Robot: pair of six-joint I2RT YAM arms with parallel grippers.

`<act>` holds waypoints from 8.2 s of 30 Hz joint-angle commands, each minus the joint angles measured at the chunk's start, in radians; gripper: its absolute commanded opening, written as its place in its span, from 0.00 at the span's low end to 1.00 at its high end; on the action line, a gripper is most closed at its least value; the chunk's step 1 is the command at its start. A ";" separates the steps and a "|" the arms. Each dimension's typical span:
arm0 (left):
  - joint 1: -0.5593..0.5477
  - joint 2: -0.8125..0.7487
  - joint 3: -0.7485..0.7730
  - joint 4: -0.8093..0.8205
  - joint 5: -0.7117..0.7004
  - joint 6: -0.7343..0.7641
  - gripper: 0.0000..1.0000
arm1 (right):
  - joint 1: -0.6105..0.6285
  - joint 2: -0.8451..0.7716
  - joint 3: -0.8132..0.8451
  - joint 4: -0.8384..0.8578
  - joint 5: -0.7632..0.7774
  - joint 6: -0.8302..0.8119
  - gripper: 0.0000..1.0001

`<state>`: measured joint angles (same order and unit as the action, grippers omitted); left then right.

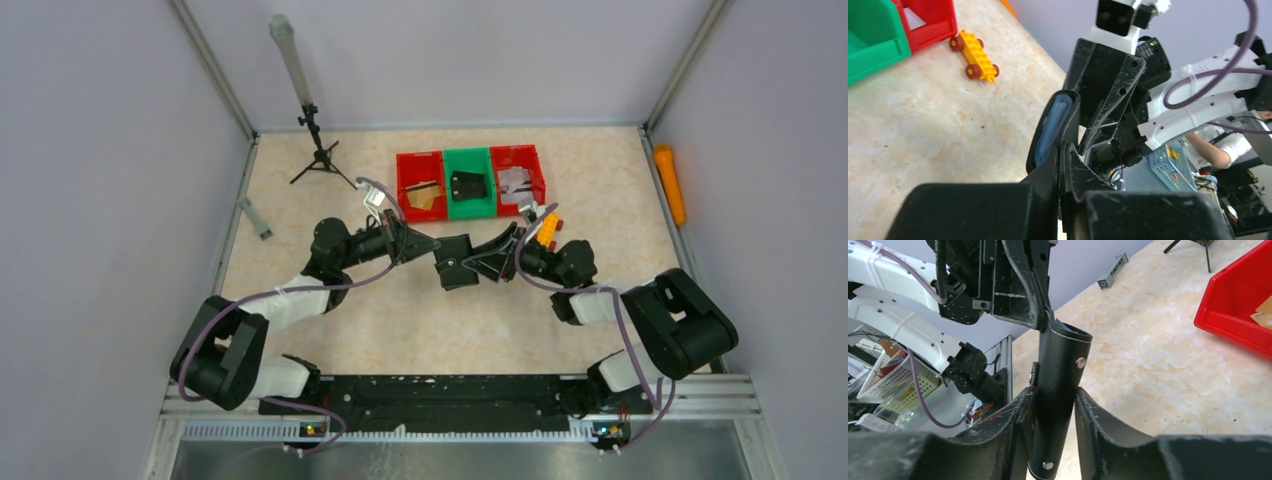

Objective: Take the credit cards out of the card holder
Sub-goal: Open the card holder at the center of the board.

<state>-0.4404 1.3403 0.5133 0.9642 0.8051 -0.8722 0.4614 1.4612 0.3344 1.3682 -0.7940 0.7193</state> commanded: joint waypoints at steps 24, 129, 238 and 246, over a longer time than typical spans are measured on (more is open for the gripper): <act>-0.196 0.050 0.266 -0.747 -0.559 0.386 0.61 | -0.003 -0.156 0.077 -0.583 0.461 -0.222 0.00; -0.132 0.234 0.341 -0.755 -0.383 0.289 0.00 | 0.068 -0.053 0.215 -0.906 0.750 -0.215 0.70; -0.133 0.230 0.386 -0.880 -0.447 0.358 0.00 | 0.040 -0.111 0.221 -0.984 0.846 -0.260 0.90; -0.133 0.235 0.391 -0.889 -0.448 0.361 0.00 | 0.039 0.005 0.300 -1.016 0.738 -0.303 0.86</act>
<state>-0.5762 1.5642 0.8661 0.0635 0.3538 -0.5247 0.5068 1.4212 0.5671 0.3519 0.0124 0.4442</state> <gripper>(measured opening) 0.021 0.860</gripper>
